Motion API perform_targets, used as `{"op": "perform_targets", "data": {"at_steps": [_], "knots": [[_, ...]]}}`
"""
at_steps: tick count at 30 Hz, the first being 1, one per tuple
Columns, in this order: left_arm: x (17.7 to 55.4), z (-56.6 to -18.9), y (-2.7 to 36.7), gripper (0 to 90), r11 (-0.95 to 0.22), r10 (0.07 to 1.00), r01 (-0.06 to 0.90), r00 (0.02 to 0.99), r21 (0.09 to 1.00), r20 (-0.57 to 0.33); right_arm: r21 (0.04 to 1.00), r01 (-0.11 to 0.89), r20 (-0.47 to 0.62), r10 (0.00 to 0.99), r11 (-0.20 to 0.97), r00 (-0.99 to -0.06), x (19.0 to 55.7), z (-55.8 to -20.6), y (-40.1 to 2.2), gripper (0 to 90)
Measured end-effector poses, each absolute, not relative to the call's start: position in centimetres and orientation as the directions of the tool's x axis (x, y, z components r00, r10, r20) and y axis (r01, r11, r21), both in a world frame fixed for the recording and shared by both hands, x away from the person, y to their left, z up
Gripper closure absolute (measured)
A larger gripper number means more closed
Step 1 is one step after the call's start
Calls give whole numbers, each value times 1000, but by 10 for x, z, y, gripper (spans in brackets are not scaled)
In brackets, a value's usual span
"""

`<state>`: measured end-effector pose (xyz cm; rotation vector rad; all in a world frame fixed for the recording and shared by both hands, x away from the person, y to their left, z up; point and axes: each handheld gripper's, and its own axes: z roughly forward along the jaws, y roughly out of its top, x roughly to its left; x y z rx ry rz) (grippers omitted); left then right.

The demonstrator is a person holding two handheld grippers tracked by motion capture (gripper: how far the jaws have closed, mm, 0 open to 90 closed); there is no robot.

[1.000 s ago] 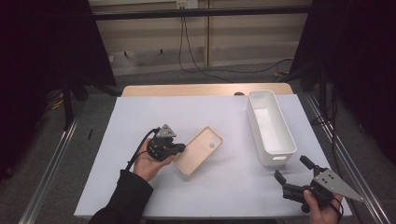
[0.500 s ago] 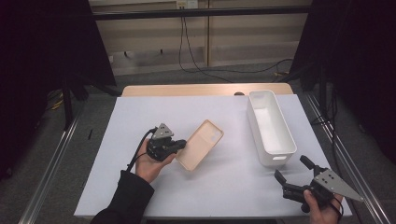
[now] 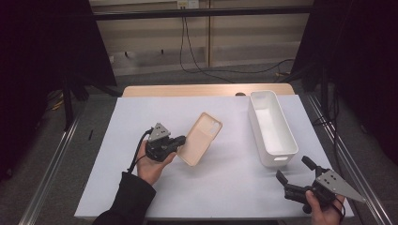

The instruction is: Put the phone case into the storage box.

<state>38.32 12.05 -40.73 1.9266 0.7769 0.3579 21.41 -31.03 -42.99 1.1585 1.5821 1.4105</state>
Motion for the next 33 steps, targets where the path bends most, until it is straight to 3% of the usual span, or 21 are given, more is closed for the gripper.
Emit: {"op": "perform_targets", "data": {"at_steps": [33], "knots": [[362,-397,97,878,-215,638,275,766,937,-78,989,145,49,948,-3,-316,213,-424,-300,12]]}}
